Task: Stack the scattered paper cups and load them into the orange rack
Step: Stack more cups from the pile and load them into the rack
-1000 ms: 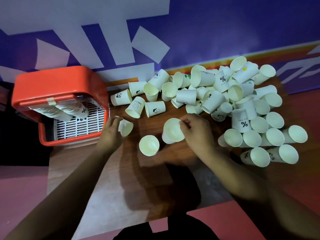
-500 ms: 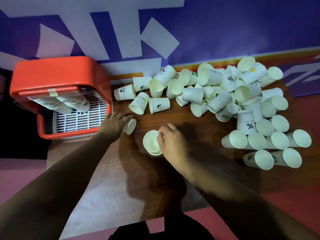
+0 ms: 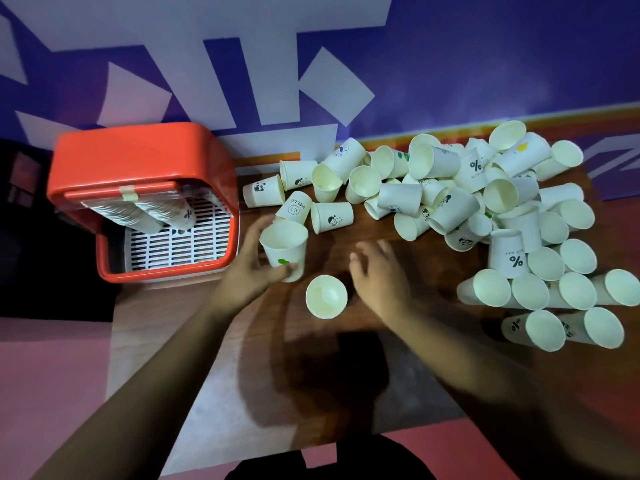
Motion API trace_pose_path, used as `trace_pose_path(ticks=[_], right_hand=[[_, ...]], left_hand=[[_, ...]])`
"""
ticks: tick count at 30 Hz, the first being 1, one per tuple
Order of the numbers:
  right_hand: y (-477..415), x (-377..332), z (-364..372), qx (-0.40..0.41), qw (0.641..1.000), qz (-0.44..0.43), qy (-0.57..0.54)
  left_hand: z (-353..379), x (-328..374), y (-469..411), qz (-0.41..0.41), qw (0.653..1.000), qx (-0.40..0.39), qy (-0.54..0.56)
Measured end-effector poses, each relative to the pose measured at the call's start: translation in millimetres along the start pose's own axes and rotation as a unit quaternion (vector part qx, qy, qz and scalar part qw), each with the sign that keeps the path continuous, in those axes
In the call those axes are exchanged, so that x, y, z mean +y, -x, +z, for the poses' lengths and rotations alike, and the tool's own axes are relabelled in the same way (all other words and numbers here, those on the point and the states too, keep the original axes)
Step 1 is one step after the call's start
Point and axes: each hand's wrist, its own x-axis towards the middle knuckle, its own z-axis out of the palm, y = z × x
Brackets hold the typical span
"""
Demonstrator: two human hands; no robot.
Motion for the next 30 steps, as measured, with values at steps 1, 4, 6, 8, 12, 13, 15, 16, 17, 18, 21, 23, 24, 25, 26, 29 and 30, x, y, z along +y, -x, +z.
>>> trace_pose_path(ticks=[1, 4, 6, 8, 12, 13, 15, 16, 17, 18, 21, 23, 24, 25, 26, 29, 30], right_hand=[[-12, 6, -2, -0.006, 1.0, 0.008, 0.006], [-46, 16, -1, -0.046, 0.999, 0.0, 0.027], [-65, 14, 4, -0.079, 0.996, -0.008, 0.04], [-80, 9, 13, -0.107, 0.993, -0.019, 0.048], [-99, 4, 36, -0.133, 0.985, -0.078, 0.083], [-102, 3, 40, -0.145, 0.98, -0.089, 0.099], [-107, 2, 49, -0.167, 0.97, -0.105, 0.14], [-109, 2, 53, -0.168, 0.966, -0.113, 0.162], [-110, 2, 56, -0.161, 0.962, -0.122, 0.182], [-111, 2, 58, -0.149, 0.959, -0.13, 0.204], [-113, 2, 64, -0.125, 0.953, -0.137, 0.241], [-112, 2, 65, -0.129, 0.952, -0.147, 0.236], [-110, 3, 65, -0.134, 0.951, -0.158, 0.23], [-108, 5, 63, -0.138, 0.95, -0.17, 0.222], [-105, 7, 62, -0.145, 0.95, -0.176, 0.214], [-95, 14, 51, -0.165, 0.96, -0.145, 0.175], [-92, 16, 45, -0.167, 0.97, -0.115, 0.135]], left_hand=[[5, 7, 8, -0.002, 1.0, -0.017, 0.024], [19, 20, 25, 0.007, 0.997, -0.057, 0.052], [26, 18, 32, 0.013, 0.996, -0.082, 0.036], [33, 9, 36, 0.005, 0.995, -0.104, -0.001], [43, -7, 38, 0.035, 0.983, -0.115, -0.142], [45, -10, 37, 0.042, 0.978, -0.117, -0.17], [48, -16, 35, 0.041, 0.973, -0.114, -0.195], [48, -20, 34, 0.038, 0.972, -0.115, -0.199], [47, -24, 34, 0.037, 0.97, -0.121, -0.205], [47, -28, 34, 0.036, 0.968, -0.132, -0.209], [48, -34, 37, 0.019, 0.968, -0.148, -0.202], [51, -36, 38, 0.018, 0.969, -0.14, -0.203], [53, -36, 38, 0.022, 0.969, -0.134, -0.205], [54, -37, 38, 0.02, 0.97, -0.131, -0.206], [55, -36, 37, 0.016, 0.97, -0.134, -0.202], [57, -39, 35, 0.003, 0.968, -0.157, -0.195], [57, -39, 35, -0.005, 0.968, -0.165, -0.189]])
